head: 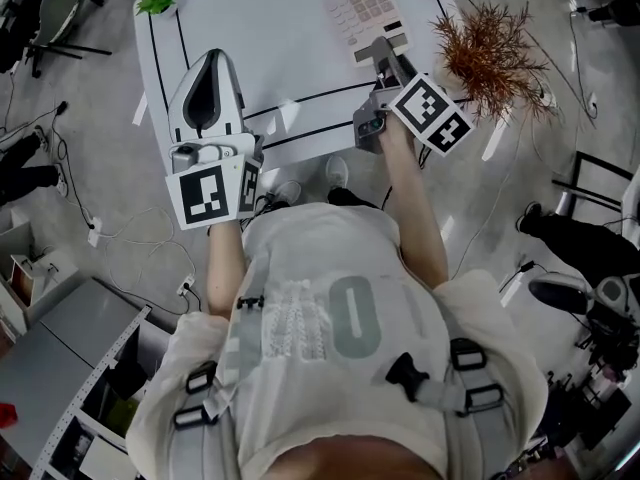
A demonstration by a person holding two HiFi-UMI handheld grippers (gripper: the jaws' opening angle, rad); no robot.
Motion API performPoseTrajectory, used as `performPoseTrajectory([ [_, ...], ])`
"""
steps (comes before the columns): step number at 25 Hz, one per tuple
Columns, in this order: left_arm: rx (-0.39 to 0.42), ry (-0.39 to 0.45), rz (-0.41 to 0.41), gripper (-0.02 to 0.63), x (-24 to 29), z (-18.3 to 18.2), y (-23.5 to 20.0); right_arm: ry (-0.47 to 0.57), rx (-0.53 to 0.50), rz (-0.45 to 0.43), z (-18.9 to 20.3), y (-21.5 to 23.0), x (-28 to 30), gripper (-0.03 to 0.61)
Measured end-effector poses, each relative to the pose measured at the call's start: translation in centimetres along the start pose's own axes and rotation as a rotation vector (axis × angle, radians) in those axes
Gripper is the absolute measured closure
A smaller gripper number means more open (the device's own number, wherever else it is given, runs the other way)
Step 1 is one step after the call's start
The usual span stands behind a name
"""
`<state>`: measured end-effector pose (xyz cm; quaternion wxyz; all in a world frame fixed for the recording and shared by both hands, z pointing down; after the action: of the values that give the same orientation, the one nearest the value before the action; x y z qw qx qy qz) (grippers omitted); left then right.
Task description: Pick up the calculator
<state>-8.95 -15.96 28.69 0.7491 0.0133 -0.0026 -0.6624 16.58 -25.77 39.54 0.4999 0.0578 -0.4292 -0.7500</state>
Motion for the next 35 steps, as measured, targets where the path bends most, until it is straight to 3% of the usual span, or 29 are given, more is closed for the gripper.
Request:
performPoseTrajectory([
  [6, 0.007, 0.034, -0.001, 0.592, -0.7, -1.0, -0.5, 0.117, -0.406, 0.014, -2.2, -5.9, -2.5, 0.513],
  [10, 0.003, 0.008, -0.045, 0.592, -1.3, -1.7, -1.3, 0.168, -0.654, 0.022, -1.9, -9.3, -4.3, 0.514],
  [16, 0.017, 0.067, -0.049, 0.592, -2.7, -2.7, -2.8, 0.255, -0.867, 0.018, -0.1, -13.3, -6.5, 0.514],
  [20, -0.002, 0.037, -0.087, 0.592, -3.2, -2.5, -3.5, 0.285, -0.939, -0.002, 0.7, -14.7, -6.8, 0.514],
  [27, 0.019, 0.074, -0.074, 0.592, -3.1, -3.0, -3.3, 0.316, -0.998, -0.006, 0.8, -15.7, -7.3, 0.514],
  [35, 0.021, 0.079, -0.069, 0.592, -2.9, -2.9, -2.8, 0.298, -0.957, -0.019, 0.5, -15.2, -7.2, 0.512],
])
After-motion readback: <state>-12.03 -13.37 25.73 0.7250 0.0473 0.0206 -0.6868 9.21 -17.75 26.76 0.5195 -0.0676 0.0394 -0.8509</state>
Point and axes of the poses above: the fingertips, and each gripper's own axes: x forward along the fingers, y to its right, z out of its underside, the point moved 6 cm from there along -x, backward along the fingers, and after that the axes turned 6 degrees about -y, right-handed, at the moved point
